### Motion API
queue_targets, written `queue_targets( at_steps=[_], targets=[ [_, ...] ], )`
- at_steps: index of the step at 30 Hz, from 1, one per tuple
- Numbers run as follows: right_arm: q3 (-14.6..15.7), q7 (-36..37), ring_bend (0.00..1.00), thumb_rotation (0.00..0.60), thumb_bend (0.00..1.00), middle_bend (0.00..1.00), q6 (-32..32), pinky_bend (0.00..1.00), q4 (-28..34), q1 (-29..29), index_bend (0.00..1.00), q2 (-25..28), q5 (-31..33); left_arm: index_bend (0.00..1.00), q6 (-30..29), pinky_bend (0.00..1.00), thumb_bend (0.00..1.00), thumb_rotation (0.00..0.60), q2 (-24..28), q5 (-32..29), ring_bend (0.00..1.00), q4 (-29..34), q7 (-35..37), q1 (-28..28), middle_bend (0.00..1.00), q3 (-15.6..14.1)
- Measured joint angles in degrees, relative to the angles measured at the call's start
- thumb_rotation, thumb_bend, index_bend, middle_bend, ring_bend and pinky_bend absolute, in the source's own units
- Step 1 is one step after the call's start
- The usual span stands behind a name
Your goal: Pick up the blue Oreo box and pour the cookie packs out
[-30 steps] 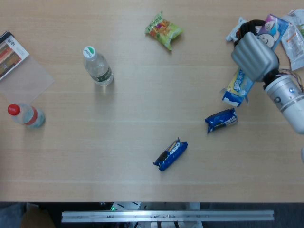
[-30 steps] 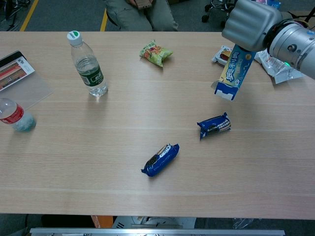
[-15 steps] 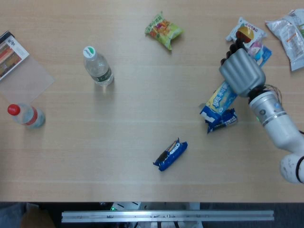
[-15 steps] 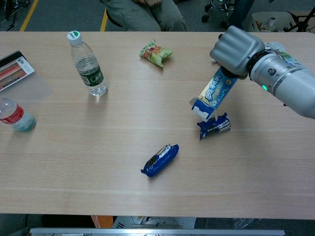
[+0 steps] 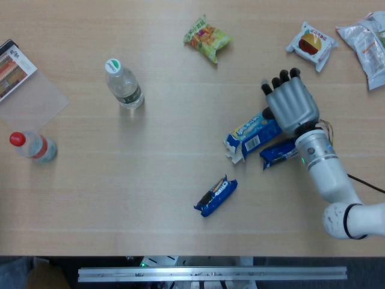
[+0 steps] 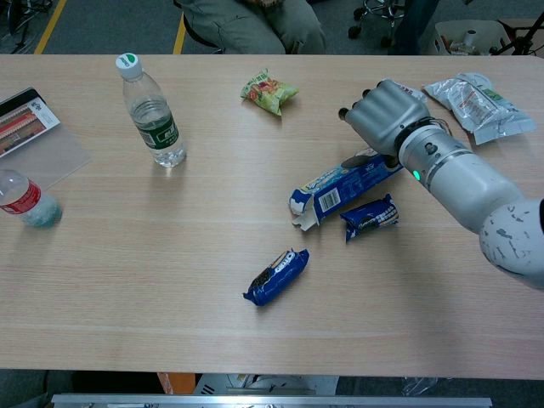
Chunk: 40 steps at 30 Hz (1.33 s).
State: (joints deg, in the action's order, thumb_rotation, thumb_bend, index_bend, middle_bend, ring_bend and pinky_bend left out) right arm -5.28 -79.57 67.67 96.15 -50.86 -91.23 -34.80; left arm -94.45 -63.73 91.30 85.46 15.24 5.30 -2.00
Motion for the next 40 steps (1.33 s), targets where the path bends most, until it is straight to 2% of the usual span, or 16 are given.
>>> queue_targets(
  at_steps=[6, 12, 18, 20, 25, 32, 35, 40],
  targets=[
    [-0.35, 5.08, 0.12, 0.600, 0.07, 0.18, 0.68, 0.24, 3.01, 0.72, 0.02, 3.14, -0.77, 0.16, -0.16, 0.07, 0.26, 0.600, 0.21, 0.21, 0.10, 0.13, -0.15, -0.07, 0.13, 0.08],
    [0.21, 14.10, 0.12, 0.600, 0.07, 0.18, 2.13, 0.24, 8.23, 4.35, 0.02, 10.06, -3.93, 0.16, -0.44, 0.07, 0.26, 0.600, 0.25, 0.47, 0.10, 0.03, -0.06, -0.39, 0.13, 0.47],
    [3.04, 26.77, 0.12, 0.600, 0.07, 0.19, 5.20, 0.24, 10.71, 11.18, 0.02, 16.15, -12.44, 0.16, 0.21, 0.07, 0.26, 0.600, -0.07, 0.78, 0.10, -0.29, -1.00, -1.31, 0.13, 0.89],
    [4.36, 31.83, 0.12, 0.600, 0.07, 0.19, 6.89, 0.24, 10.81, 14.12, 0.05, 17.88, -16.43, 0.16, 0.33, 0.07, 0.26, 0.600, -0.14, 0.84, 0.10, -0.26, -2.07, -1.58, 0.13, 1.08],
    [6.96, 44.13, 0.12, 0.600, 0.07, 0.21, 12.29, 0.24, 9.26, 21.23, 0.10, 20.36, -25.30, 0.16, 0.56, 0.07, 0.26, 0.600, 0.00, 1.14, 0.10, 0.58, -4.10, -2.18, 0.13, 1.36],
    [9.73, 60.35, 0.12, 0.600, 0.07, 0.21, 23.16, 0.24, 3.64, 33.28, 0.13, 21.96, -35.84, 0.16, 0.49, 0.07, 0.26, 0.600, 0.26, 1.60, 0.10, 1.96, -5.74, -2.45, 0.13, 1.30],
    [10.24, 64.64, 0.12, 0.600, 0.07, 0.22, 26.32, 0.24, 1.75, 37.24, 0.13, 22.34, -38.32, 0.16, 0.45, 0.07, 0.26, 0.600, 0.22, 1.46, 0.10, 2.33, -6.34, -2.42, 0.13, 1.28],
    [10.15, 67.83, 0.12, 0.600, 0.07, 0.22, 29.22, 0.24, 0.07, 41.44, 0.13, 22.86, -40.61, 0.16, 0.14, 0.07, 0.26, 0.600, 0.23, 1.62, 0.10, 2.87, -6.90, -2.23, 0.13, 1.08]
  ],
)
